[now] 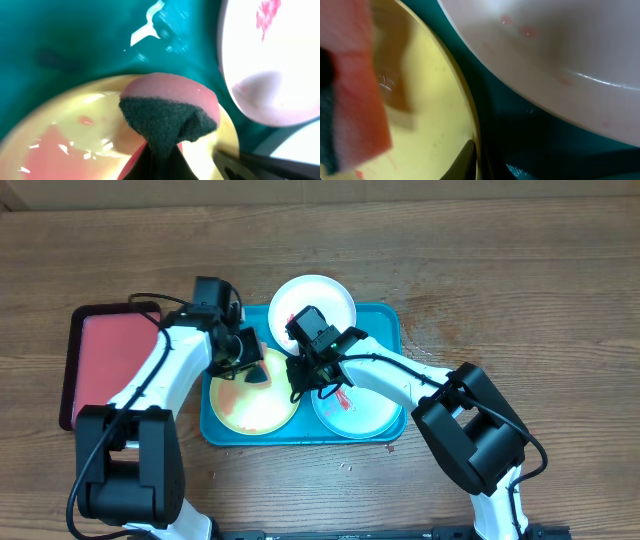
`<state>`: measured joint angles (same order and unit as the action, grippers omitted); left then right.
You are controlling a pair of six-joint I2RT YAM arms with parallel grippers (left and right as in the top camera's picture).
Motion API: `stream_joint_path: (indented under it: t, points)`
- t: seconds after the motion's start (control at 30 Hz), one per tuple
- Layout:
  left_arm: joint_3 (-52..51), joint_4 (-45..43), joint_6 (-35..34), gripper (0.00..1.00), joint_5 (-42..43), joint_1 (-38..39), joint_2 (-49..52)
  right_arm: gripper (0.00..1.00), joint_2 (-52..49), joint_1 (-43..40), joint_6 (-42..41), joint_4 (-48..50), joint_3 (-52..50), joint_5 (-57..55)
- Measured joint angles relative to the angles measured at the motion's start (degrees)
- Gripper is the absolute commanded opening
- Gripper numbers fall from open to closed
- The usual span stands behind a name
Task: Clean dirty plates on tray and stack at the side
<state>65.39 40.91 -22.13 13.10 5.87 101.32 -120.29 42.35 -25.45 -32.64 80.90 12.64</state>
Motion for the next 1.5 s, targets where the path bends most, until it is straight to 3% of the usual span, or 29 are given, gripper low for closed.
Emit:
stream_joint_path:
  t: [0.27, 0.6, 0.8, 1.13, 1.27, 1.5]
  points:
    - [-5.35, -1.18, -0.24, 0.04, -4.59, 1.38, 1.14, 0.08, 0.0, 0.0, -0.02, -0.02, 0.0, 0.02]
    - [-4.94, 5.9, -3.52, 0.04, -23.34, 1.49, 1.01, 0.04, -0.04, 0.02, -0.04, -0.15, 0.0, 0.26]
    - [-1.84, 11.23, -4.13, 0.04, -28.87, 0.76, 0.92, 0.04, -0.04, 0.02, -0.04, -0.22, 0.11, 0.48]
    - [9.42, 12.35, -4.37, 0.04, -29.59, -3.48, -13.38, 0.04, -0.28, 0.63, 3.63, -8.37, 5.73, -4.17]
    - [9.94, 12.41, -4.42, 0.04, -26.58, -9.94, -18.08, 0.04, -0.31, 2.45, 5.2, -11.54, 10.32, -9.53]
    - [9.94, 11.82, -3.37, 0.04, -22.47, -22.18, -17.05, 0.04, -0.44, 6.34, 9.16, -18.91, 19.76, -24.48]
